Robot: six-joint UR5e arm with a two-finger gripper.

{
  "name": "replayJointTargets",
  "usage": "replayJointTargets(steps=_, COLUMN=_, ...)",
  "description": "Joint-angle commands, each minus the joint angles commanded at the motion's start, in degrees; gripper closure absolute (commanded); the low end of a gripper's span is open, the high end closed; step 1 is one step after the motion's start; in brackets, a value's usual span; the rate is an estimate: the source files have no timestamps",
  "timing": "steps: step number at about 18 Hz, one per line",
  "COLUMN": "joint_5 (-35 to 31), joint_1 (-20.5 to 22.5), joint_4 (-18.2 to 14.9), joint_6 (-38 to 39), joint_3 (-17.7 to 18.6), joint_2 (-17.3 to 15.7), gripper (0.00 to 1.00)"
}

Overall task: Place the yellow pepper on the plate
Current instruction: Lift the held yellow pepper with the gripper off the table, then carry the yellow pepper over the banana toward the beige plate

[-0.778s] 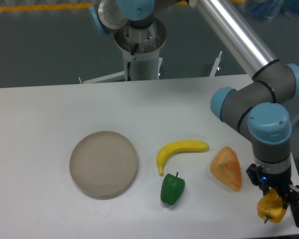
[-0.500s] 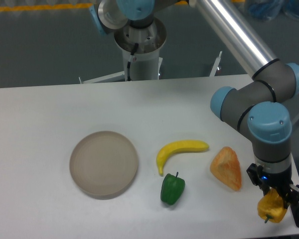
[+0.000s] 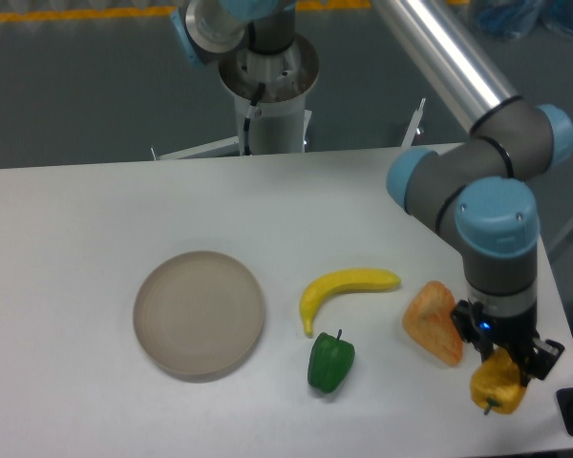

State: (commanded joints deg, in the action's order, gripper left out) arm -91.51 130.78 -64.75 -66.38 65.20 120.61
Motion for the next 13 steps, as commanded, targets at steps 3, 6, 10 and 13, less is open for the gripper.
replayJointTargets(steps=3, joint_5=1.34, joint_1=-2.45, joint_4=-3.8, joint_6=7.03, joint_3=4.65, joint_2=-6.15, gripper=0.7)
replayJointTargets(steps=6, joint_5=5.18, joint_1=-3.52, joint_4=-3.9, joint_6=12.92, joint_3=10.8, joint_2=-10.29, gripper=0.7)
replayJointTargets(steps=10, joint_5=7.66, joint_1=-7.2, joint_4=-3.72, joint_6=22.15, joint_3=16.61, joint_2=-14.43, gripper=0.7)
replayJointTargets(steps=13, joint_5=7.58, joint_1=-10.72, joint_4=-3.11, joint_6=28.66, joint_3=18.11, joint_2=-13.56, gripper=0.7)
